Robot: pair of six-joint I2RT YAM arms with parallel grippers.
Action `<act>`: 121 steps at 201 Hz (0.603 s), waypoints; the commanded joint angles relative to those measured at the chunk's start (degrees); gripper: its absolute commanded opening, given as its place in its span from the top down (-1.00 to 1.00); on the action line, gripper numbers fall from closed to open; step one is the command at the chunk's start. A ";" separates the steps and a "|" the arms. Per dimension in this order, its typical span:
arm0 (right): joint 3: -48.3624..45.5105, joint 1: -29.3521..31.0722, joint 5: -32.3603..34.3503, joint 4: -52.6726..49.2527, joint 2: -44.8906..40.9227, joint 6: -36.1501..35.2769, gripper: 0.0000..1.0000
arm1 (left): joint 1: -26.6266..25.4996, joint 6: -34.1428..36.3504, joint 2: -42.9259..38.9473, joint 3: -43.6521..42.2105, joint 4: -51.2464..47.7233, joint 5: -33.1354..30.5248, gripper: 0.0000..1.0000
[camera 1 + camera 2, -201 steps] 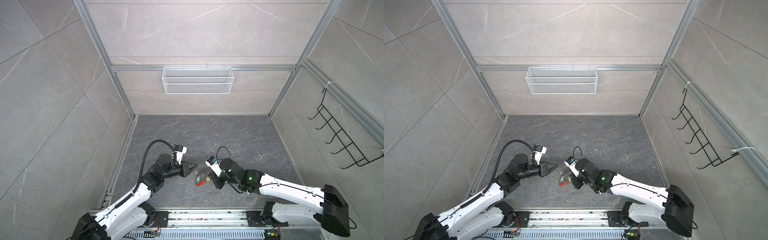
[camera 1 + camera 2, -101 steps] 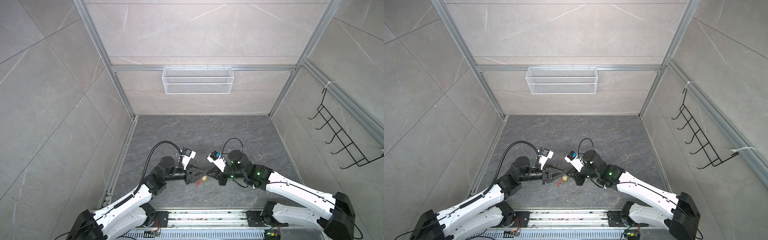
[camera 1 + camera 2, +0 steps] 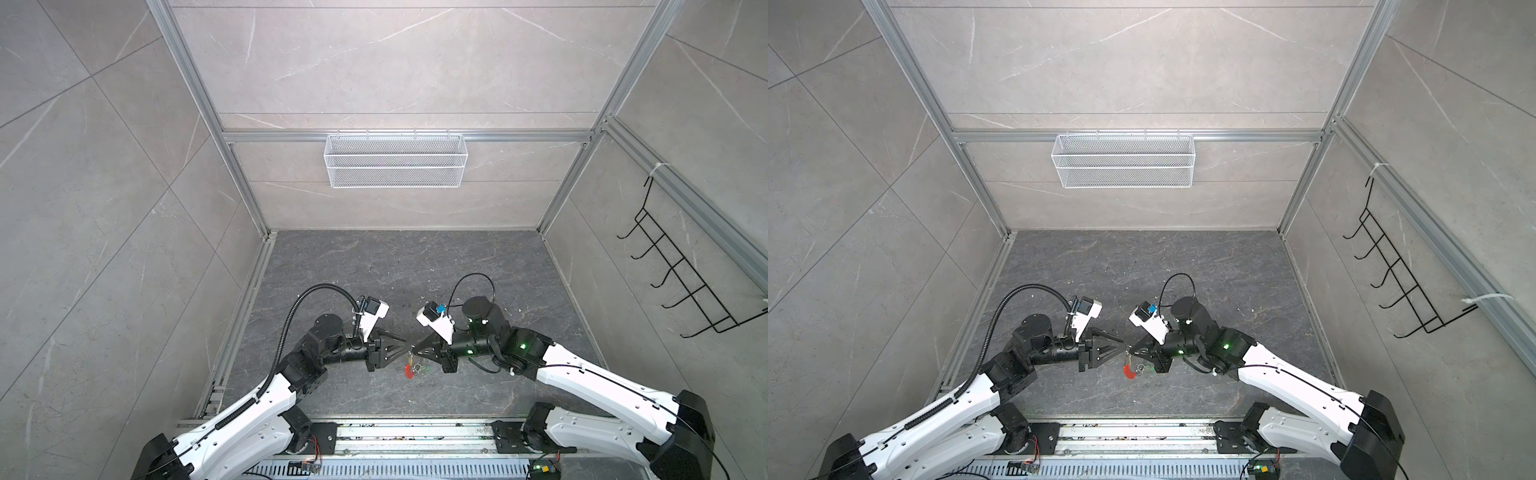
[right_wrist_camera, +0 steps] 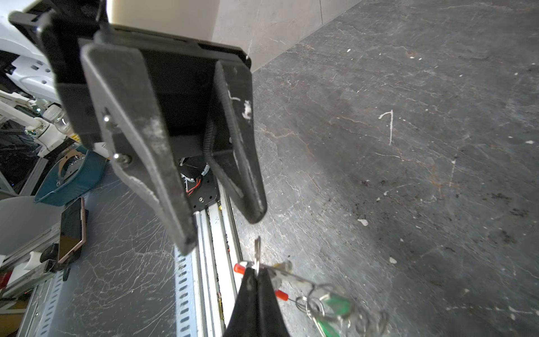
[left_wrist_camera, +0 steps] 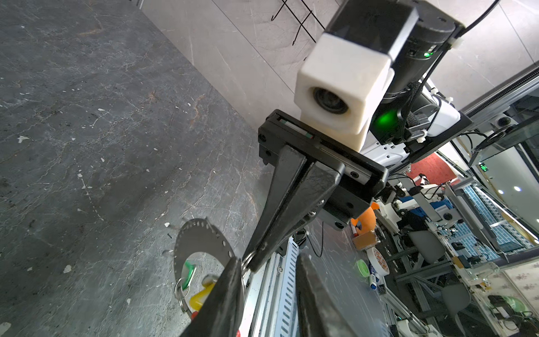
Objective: Remove the keys from the keyring
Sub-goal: 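Lift the hoop toward the left gripper while the left gripper grasps it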
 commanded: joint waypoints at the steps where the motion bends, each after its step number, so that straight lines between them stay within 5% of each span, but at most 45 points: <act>1: 2.21 -0.26 -2.38 0.04 -1.36 -1.13 1.00 | -0.32 1.65 0.89 3.05 1.36 2.49 0.35; 69: 3.17 -0.76 -1.34 -0.57 -2.65 -1.12 1.00 | -0.66 1.98 1.37 2.93 1.42 3.03 0.46; 121: 3.58 -0.84 -1.26 -0.32 -2.08 -0.73 1.00 | -1.26 1.96 1.33 3.19 1.94 2.97 0.74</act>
